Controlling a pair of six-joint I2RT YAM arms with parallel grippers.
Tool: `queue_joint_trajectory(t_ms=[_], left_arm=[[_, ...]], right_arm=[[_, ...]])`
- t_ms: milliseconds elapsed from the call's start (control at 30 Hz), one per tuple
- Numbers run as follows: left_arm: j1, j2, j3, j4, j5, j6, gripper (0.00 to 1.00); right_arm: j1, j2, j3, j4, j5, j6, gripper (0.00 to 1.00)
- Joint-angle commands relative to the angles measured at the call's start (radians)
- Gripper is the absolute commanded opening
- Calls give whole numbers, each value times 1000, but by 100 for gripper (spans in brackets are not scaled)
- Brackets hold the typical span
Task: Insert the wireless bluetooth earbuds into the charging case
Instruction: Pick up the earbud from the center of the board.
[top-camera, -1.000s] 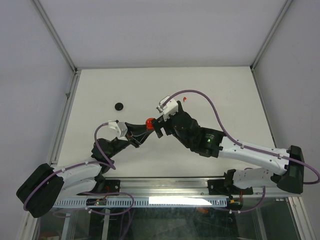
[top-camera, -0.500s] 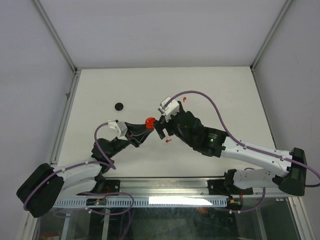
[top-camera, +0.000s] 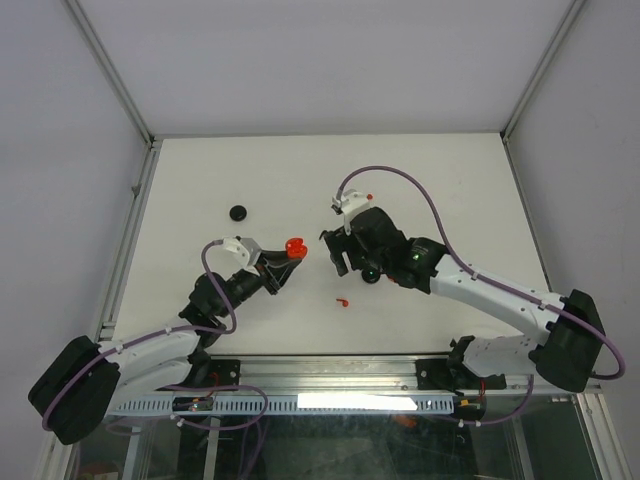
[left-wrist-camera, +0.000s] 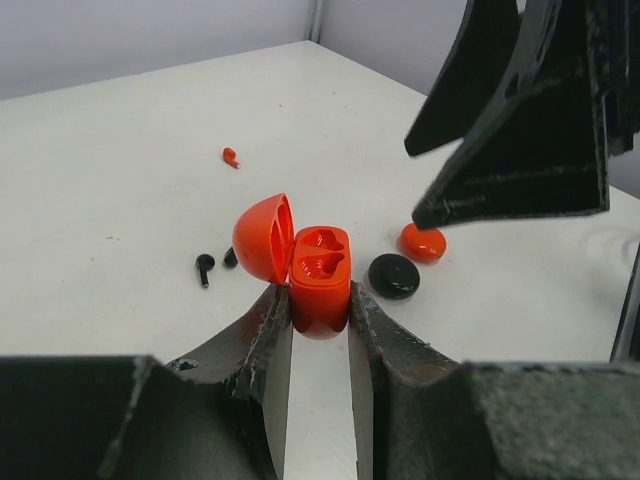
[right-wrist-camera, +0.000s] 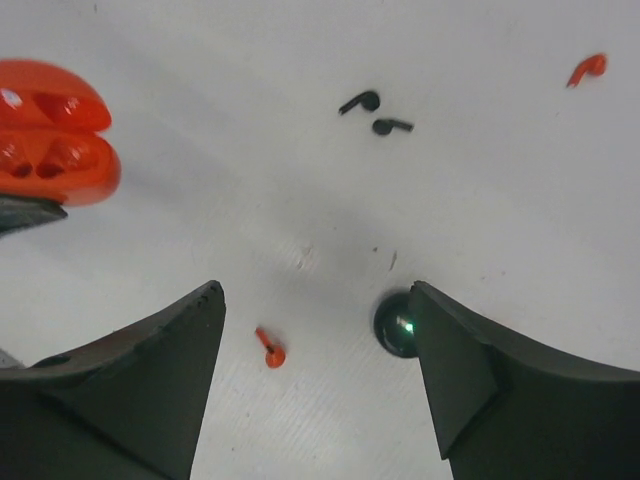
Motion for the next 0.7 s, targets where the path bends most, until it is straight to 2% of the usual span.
queue_joint_trajectory(t_ms=[0, 267, 467, 667], left_arm=[[8, -69, -22, -64, -33, -4, 0], [8, -111, -53, -99, -31, 19, 0], [8, -114, -66, -86, -38, 49, 0], [8, -114, -78, -76, -41, 60, 0]], right_arm=[[5, 29, -26, -105, -137, 112, 76], [48, 125, -59, -219, -141, 223, 71], [92, 206, -82, -218, -88, 255, 70], [123, 278, -68, -174, -80, 193, 70]])
